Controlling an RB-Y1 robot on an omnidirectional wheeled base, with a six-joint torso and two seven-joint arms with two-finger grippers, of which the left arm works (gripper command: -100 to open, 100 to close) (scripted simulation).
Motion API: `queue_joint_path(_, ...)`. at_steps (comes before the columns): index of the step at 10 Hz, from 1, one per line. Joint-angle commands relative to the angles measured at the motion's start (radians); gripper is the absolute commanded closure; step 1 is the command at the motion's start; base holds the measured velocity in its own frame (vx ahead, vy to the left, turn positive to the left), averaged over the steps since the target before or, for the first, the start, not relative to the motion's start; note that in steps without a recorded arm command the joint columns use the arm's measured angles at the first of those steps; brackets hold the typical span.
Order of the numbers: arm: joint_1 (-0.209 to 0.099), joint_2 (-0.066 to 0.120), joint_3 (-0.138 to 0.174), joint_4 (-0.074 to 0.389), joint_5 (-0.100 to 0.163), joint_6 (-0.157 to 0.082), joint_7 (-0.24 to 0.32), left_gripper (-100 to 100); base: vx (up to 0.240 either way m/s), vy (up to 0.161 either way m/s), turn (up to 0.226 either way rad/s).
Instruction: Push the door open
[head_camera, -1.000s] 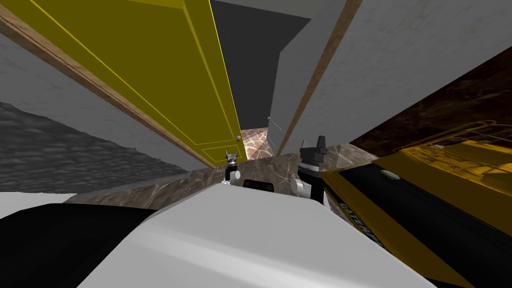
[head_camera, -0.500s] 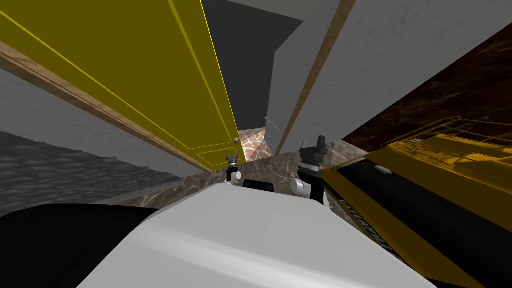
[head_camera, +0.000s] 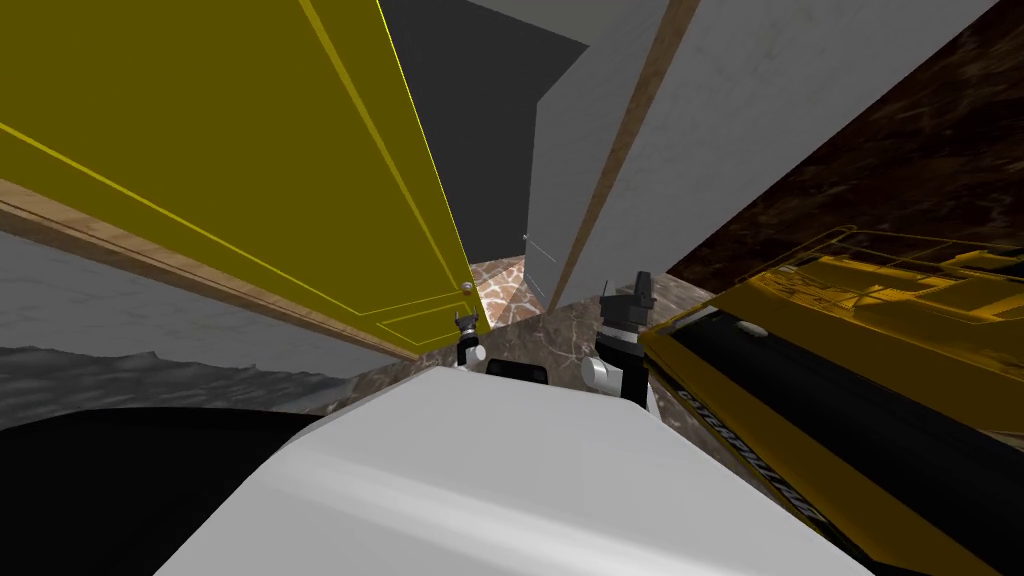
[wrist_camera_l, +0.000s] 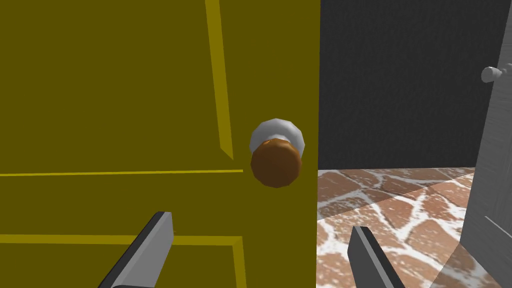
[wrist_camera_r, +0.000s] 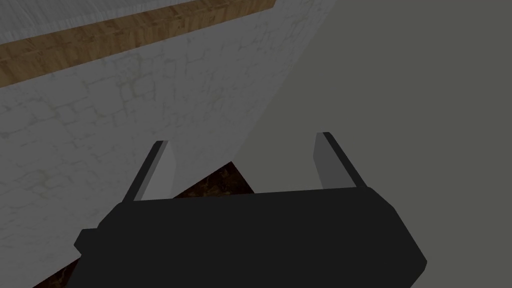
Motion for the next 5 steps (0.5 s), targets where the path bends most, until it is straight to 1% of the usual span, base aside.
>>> queue_joint_path(1,-0.008,-0.007,-0.001,0.028,0.013,-0.008,0.022,-100,0.054,0.094,-0.092)
queue_joint_path(2,-0.011,-0.010,-0.001,0.039,0.018,-0.011,0.030,-100,0.035,0.060,-0.062)
queue_joint_path(4,-0.026,-0.027,-0.003,0.090,0.044,-0.025,0.069,-100,0.068,0.094,-0.158)
queue_joint_path(5,-0.020,-0.025,-0.005,0.082,0.034,-0.028,0.059,-100,0.026,0.049,-0.034)
